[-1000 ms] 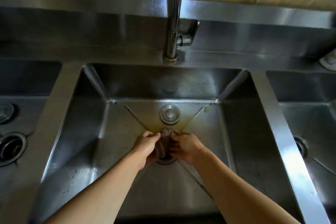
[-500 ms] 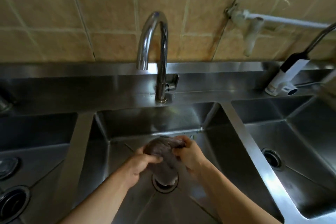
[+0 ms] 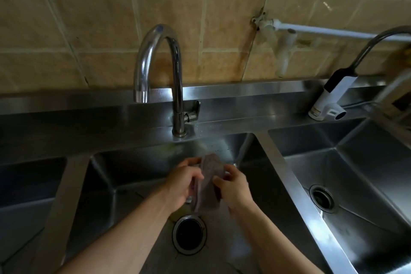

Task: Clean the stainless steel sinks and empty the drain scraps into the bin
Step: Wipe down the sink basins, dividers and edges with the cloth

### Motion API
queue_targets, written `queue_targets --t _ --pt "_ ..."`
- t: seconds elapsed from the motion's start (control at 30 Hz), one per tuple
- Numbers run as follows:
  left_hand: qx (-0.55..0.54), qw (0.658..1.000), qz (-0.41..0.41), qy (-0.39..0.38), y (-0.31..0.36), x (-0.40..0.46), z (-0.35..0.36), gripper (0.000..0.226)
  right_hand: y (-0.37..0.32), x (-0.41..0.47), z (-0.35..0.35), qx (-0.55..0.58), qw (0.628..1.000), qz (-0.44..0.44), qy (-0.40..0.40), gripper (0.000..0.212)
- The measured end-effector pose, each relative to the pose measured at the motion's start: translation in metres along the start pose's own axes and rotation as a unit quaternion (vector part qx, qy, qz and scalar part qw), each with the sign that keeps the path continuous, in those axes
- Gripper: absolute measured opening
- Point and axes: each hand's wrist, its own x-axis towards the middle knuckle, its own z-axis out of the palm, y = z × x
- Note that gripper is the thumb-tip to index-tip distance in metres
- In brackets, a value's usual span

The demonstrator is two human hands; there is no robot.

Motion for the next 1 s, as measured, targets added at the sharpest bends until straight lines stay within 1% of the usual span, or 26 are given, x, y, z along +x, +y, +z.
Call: queue_targets --t 0.03,0.07,0.13,0.2,0.27,0.3,0.33,0.37,0.4,0.43,0.47,0.5,0.53,0.6,0.63,0.7,0.77,0.8,0.9,0.93,1.0 --pt "0.016 1.000 0.005 0.001 0.003 0.005 0.001 0.040 0.000 0.008 -0.005 -0.026 0.999 -0.008 0.031 0.023" --pt "0.038 0.999 0.016 0.018 0.006 0.011 0.001 0.039 -0.002 0.019 -0.011 -0.041 0.998 -0.017 0.051 0.024" --pt "0.109 0.990 0.055 0.078 0.012 0.026 -0.002 0.036 -0.014 0.041 -0.019 -0.046 0.995 -0.049 0.072 0.027" --pt "0.212 0.963 0.101 0.132 0.019 0.042 -0.012 0.032 -0.032 0.068 -0.025 -0.056 0.987 -0.113 0.096 0.032" --pt "0.306 0.928 0.131 0.166 0.024 0.057 -0.024 0.034 -0.048 0.095 -0.022 -0.078 0.974 -0.183 0.112 0.030" --pt "0.342 0.913 0.137 0.175 0.027 0.062 -0.030 0.034 -0.053 0.110 -0.018 -0.109 0.966 -0.206 0.112 0.028" --pt "0.375 0.898 0.143 0.182 0.029 0.067 -0.033 0.033 -0.052 0.126 -0.013 -0.172 0.952 -0.225 0.112 0.027" --pt "0.409 0.879 0.147 0.193 0.030 0.072 -0.036 0.033 -0.049 0.141 -0.008 -0.266 0.925 -0.249 0.106 0.033" --pt "0.440 0.861 0.150 0.204 0.030 0.077 -0.039 0.035 -0.043 0.154 -0.005 -0.368 0.882 -0.279 0.093 0.043" --pt "0.467 0.846 0.150 0.210 0.029 0.082 -0.041 0.039 -0.034 0.166 -0.003 -0.458 0.830 -0.311 0.073 0.051" --pt "0.491 0.832 0.146 0.215 0.027 0.086 -0.043 0.043 -0.025 0.176 -0.001 -0.518 0.785 -0.337 0.049 0.057" --pt "0.517 0.816 0.139 0.218 0.025 0.091 -0.046 0.047 -0.016 0.183 0.001 -0.548 0.761 -0.346 0.027 0.059" --pt "0.540 0.802 0.130 0.219 0.024 0.096 -0.047 0.051 -0.010 0.188 0.002 -0.555 0.757 -0.346 0.017 0.060" --pt "0.568 0.784 0.111 0.224 0.022 0.103 -0.051 0.056 -0.004 0.193 0.013 -0.536 0.767 -0.352 0.008 0.060" --pt "0.578 0.776 0.108 0.228 0.022 0.105 -0.052 0.057 -0.006 0.191 0.023 -0.533 0.763 -0.365 -0.004 0.060" --pt "0.598 0.757 0.109 0.242 0.022 0.107 -0.054 0.056 -0.008 0.188 0.046 -0.531 0.743 -0.405 -0.041 0.058" --pt "0.619 0.738 0.103 0.249 0.023 0.108 -0.058 0.054 -0.012 0.185 0.060 -0.532 0.743 -0.402 -0.058 0.059" --pt "0.631 0.730 0.093 0.246 0.024 0.108 -0.060 0.052 -0.013 0.186 0.062 -0.540 0.737 -0.402 -0.061 0.061" --pt "0.637 0.728 0.076 0.243 0.029 0.110 -0.057 0.049 -0.013 0.196 0.038 -0.571 0.704 -0.418 -0.064 0.067" --pt "0.638 0.726 0.075 0.245 0.030 0.112 -0.054 0.048 -0.012 0.201 0.020 -0.581 0.709 -0.396 -0.055 0.069" --pt "0.657 0.709 0.070 0.248 0.030 0.114 -0.047 0.047 -0.009 0.217 -0.026 -0.585 0.742 -0.326 -0.011 0.073"
